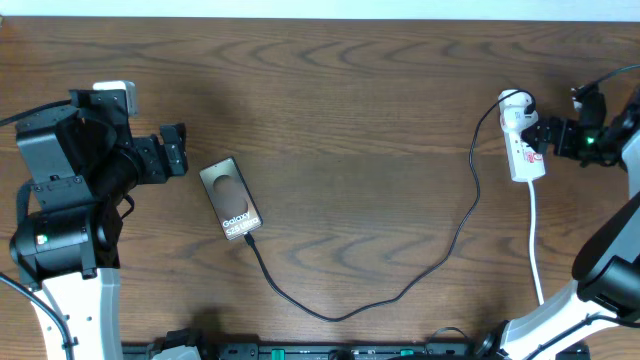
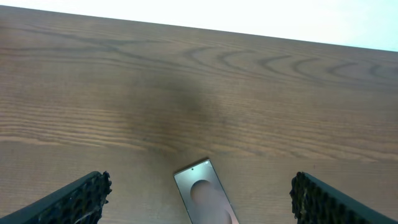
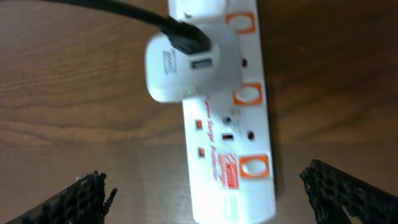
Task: Plug charger to phone and switch on socket
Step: 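Lower the right gripper onto the strip's switch next to the charger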
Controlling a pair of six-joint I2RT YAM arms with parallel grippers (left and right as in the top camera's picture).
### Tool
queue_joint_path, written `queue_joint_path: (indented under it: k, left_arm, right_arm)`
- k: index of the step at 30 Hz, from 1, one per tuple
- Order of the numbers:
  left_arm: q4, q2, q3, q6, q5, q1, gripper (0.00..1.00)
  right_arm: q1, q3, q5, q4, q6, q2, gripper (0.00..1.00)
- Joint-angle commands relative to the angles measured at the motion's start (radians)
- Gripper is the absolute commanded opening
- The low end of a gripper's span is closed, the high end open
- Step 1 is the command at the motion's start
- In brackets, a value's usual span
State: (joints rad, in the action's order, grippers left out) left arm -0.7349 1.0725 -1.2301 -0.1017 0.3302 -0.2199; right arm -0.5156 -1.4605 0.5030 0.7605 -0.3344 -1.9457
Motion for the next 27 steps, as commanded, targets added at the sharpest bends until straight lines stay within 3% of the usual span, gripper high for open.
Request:
queue_joint_path:
  k: [1,12,27]
  left_arm:
    - [-0.003,-0.002,0.001,0.009,-0.006,-0.004,0.95]
    - [-0.021,-0.002,0.001,0.009,-0.006,-0.004,0.95]
    - [-0.021,-0.001,0.001,0.009,-0.006,-0.004,0.95]
  right_arm:
    - [0.037,0.018,0.027,-0.032,-0.021,0.013,0.99]
    - [0.084,0.061,0.023,-0.16,0.077,-0.004,0.99]
    - [0.085,0.061,0.024,-0.211,0.057,-0.082,0.99]
